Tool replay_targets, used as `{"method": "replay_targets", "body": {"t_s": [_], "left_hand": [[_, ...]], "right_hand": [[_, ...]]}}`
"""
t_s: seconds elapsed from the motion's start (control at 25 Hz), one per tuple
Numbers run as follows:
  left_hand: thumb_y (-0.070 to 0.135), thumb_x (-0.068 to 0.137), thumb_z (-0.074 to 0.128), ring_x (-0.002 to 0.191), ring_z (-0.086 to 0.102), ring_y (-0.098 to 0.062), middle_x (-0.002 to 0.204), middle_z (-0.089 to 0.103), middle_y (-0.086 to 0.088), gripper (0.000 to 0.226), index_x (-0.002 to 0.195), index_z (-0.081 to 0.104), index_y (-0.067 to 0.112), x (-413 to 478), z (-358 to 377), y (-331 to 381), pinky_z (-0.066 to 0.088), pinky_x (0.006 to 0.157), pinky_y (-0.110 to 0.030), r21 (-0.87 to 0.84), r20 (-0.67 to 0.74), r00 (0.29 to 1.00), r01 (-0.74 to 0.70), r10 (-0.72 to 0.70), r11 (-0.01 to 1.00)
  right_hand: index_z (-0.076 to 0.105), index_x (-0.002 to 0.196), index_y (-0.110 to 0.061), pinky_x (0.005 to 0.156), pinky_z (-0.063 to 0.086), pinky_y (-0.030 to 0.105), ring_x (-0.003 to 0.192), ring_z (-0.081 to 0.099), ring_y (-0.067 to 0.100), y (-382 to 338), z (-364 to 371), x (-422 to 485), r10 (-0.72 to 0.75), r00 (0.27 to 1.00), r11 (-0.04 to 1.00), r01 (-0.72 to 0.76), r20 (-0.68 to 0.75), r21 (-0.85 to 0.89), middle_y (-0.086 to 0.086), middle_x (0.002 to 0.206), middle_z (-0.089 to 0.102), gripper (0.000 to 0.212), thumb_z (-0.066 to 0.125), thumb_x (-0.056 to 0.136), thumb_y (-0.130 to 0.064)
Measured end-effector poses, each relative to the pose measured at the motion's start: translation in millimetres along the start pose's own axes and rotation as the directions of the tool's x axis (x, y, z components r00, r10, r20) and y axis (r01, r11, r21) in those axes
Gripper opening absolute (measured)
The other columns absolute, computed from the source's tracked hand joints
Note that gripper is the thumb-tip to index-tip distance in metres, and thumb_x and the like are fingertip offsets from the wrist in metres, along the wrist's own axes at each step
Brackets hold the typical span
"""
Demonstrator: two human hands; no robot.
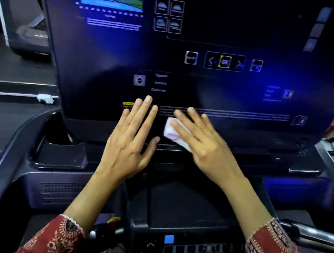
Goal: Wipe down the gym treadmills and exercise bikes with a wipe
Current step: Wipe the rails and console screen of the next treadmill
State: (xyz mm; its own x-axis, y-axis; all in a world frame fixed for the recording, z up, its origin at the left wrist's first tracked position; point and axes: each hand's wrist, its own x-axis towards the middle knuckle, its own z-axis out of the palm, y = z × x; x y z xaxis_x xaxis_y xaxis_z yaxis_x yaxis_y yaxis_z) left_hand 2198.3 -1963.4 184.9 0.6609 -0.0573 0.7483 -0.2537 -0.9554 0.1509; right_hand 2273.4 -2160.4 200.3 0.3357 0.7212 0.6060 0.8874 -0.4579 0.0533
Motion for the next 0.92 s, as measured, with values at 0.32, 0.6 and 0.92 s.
{"method": "replay_targets", "body": {"t_s": [0.32, 0.6, 0.92], "left_hand": [[0.022, 0.093, 0.053, 0.146, 0.007, -0.022, 0.15, 0.026, -0.022, 0.058, 0.141, 0.035, -0.006, 16, 25, 45, 0.015, 0.118, -0.041, 0.073, -0.062, 0.993, 0.101, -0.097, 0.992], [0.022, 0.093, 0.05, 0.146, 0.009, -0.024, 0.151, 0.025, -0.023, 0.057, 0.142, 0.034, -0.004, 40, 46, 79, 0.011, 0.119, -0.036, 0.094, 0.042, 0.998, -0.042, 0.038, 0.995], [0.024, 0.092, 0.051, 0.142, 0.02, -0.03, 0.151, 0.025, -0.02, 0.059, 0.142, 0.035, -0.004, 70, 85, 140, 0.016, 0.117, -0.038, 0.1, 0.089, 0.99, -0.115, 0.106, 0.988]], "right_hand": [[0.048, 0.133, 0.006, 0.121, 0.008, 0.04, 0.148, 0.009, 0.02, 81, -37, -87, 0.329, 0.925, 0.937, -0.345, -0.191, -0.056, 0.013, 0.143, 0.039, 0.037, 0.037, 0.098, 0.003], [0.042, 0.137, 0.002, 0.12, 0.014, 0.039, 0.145, 0.018, 0.022, 92, -33, -78, 0.081, 0.992, 0.989, -0.069, -0.093, 0.128, 0.008, 0.146, 0.036, 0.047, 0.035, 0.091, 0.011], [0.034, 0.143, 0.002, 0.121, 0.01, 0.041, 0.147, 0.006, 0.018, 139, -50, -139, 0.606, 0.722, 0.794, -0.573, -0.333, 0.202, 0.009, 0.155, 0.021, 0.044, 0.039, 0.101, -0.008]]}}
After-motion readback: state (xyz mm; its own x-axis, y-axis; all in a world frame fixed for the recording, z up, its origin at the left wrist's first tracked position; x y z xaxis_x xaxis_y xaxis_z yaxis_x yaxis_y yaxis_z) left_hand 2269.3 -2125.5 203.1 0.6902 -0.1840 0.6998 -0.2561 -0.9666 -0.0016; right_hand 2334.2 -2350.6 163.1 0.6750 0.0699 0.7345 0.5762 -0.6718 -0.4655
